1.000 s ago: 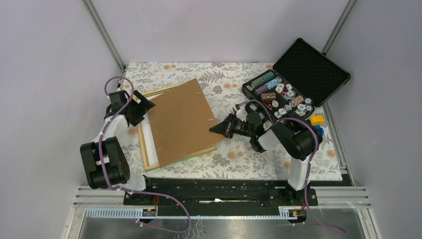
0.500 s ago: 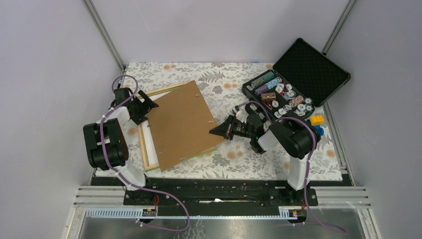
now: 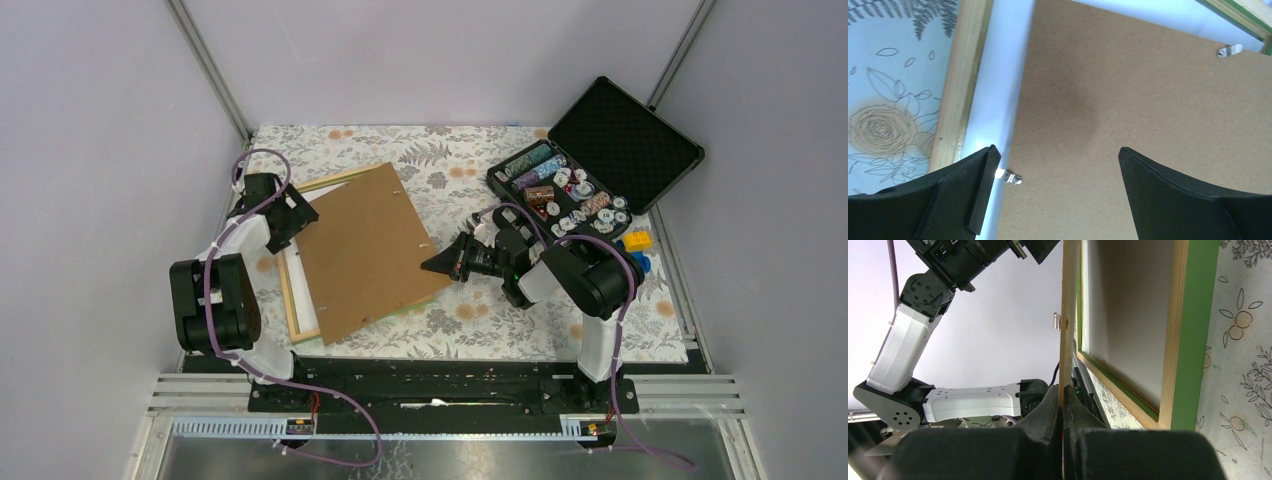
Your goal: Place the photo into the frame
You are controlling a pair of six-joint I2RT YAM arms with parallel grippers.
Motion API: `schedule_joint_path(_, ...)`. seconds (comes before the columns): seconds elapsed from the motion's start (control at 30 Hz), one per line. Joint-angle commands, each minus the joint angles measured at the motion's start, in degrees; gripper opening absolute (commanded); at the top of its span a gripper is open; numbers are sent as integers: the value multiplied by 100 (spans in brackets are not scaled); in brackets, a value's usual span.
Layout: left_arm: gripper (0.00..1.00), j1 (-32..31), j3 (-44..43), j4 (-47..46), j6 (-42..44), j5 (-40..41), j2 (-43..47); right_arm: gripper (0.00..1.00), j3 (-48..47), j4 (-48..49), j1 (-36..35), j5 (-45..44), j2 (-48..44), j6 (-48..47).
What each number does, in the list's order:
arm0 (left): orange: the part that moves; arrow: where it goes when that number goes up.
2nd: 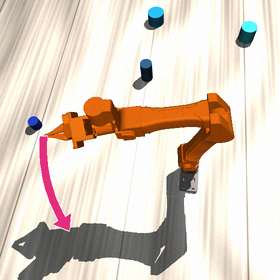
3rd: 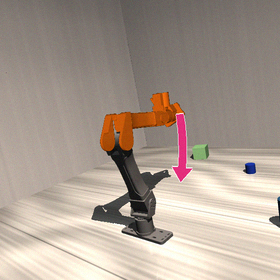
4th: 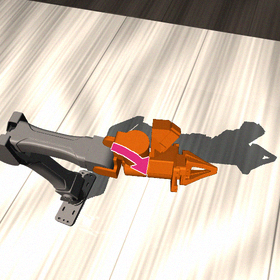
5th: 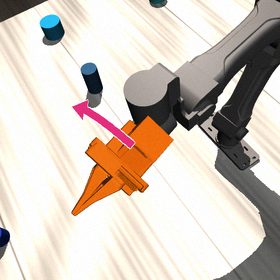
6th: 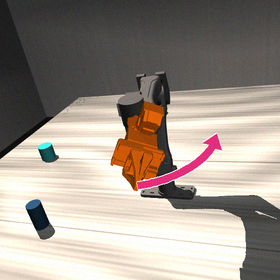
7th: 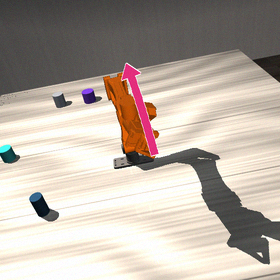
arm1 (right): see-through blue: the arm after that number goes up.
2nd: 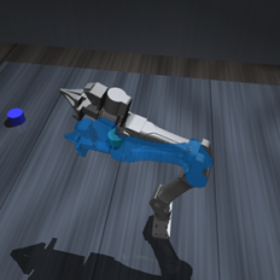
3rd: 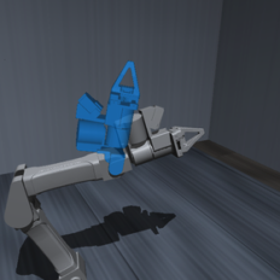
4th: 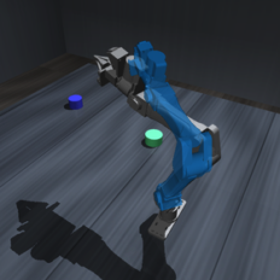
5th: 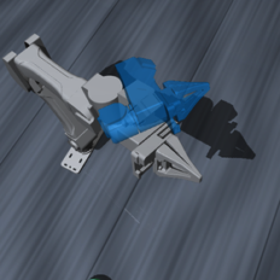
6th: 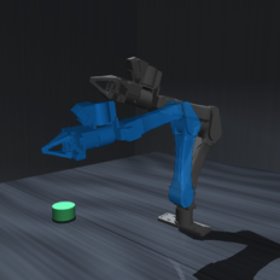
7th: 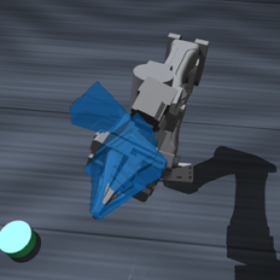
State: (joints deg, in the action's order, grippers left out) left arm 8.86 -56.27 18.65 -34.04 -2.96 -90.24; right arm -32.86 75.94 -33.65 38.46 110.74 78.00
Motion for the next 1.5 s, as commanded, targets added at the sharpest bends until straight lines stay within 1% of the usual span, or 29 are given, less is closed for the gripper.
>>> schedule_joint_path(0.0, 99, -95, -184, 52, 42, 614, 119, 0, -168, 632, -16, 57, -210, -166)
schedule_joint_path(0.3, 99, -254, -370, 129, 6, 421, -381, 0, -220, 635, -15, 74, -234, -123)
schedule_joint_path(0.57, 99, -412, -371, 255, -24, 536, -446, 0, -216, 632, -15, 73, -224, -126)
schedule_joint_path(0.8, 99, -699, -120, 386, -45, 542, -79, 0, -229, 624, -23, 57, -197, -152)
schedule_joint_path(1.07, 99, -755, 286, 410, -309, 360, 484, 0, -382, 446, -134, -102, -177, -268)
schedule_joint_path(1.17, 99, -755, 281, 469, -422, 323, 524, 0, -455, 174, -218, -206, -247, -435)
schedule_joint_path(1.3, 99, -756, 268, 478, -419, 336, 591, 0, -480, 67, -239, -242, -270, -508)
schedule_joint_path(1.4, 99, -693, 147, 561, -290, 640, 634, 0, -452, 52, -239, -242, -268, -533)
schedule_joint_path(1.47, 99, -532, 50, 595, -211, 698, 593, 0, -432, 52, -243, -241, -272, -536)
